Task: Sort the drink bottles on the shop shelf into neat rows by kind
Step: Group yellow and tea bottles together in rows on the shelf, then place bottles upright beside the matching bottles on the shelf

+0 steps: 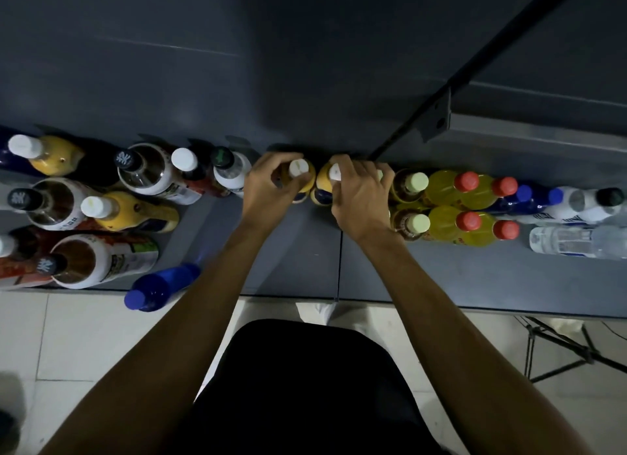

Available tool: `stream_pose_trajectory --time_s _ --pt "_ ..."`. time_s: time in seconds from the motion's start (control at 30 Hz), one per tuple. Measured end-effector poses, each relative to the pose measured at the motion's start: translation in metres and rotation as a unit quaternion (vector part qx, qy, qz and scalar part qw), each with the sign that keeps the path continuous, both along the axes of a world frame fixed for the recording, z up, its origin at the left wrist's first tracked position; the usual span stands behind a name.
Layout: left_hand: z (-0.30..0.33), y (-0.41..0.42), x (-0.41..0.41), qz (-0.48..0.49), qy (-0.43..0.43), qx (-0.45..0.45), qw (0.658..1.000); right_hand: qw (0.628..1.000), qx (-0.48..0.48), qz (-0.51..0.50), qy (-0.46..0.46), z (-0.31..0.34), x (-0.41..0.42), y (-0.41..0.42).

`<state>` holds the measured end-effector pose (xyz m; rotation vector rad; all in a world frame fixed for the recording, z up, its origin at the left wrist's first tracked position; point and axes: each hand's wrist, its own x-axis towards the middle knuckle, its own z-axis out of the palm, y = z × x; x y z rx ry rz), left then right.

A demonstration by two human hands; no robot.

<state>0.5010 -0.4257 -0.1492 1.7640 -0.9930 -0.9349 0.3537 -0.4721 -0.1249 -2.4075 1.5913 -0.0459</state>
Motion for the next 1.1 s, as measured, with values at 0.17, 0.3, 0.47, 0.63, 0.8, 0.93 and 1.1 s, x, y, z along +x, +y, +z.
stream_pose_trajectory --time_s 0.17,0.3,0.47,0.63,0.8,0.93,1.1 --pt "0.000 0.008 -0.003 -0.002 -0.006 -0.009 1.000 1.000 0.022 -0.004 0.010 0.000 -0.004 0.004" --pt "0.004 0.023 -0.008 -0.018 -0.029 -0.036 0.999 0.999 0.008 -0.026 -0.038 0.008 0.001 0.019" --pt "0.014 0.069 -0.018 0.013 -0.018 -0.049 0.999 0.989 0.011 0.004 -0.146 0.015 0.006 0.058" --pt "0.043 0.129 -0.027 0.025 -0.029 -0.024 0.999 0.892 0.271 -0.058 -0.357 0.032 0.001 0.101" --pt "0.078 0.185 -0.032 0.118 0.108 0.010 0.987 0.795 0.416 -0.092 -0.431 0.049 -0.010 0.152" --pt "0.094 0.230 -0.035 0.117 0.090 -0.006 0.989 0.789 0.429 -0.044 -0.438 0.057 -0.019 0.185" --pt "0.101 0.272 -0.024 0.118 0.013 -0.040 0.992 0.806 0.416 -0.005 -0.421 0.071 -0.010 0.203"
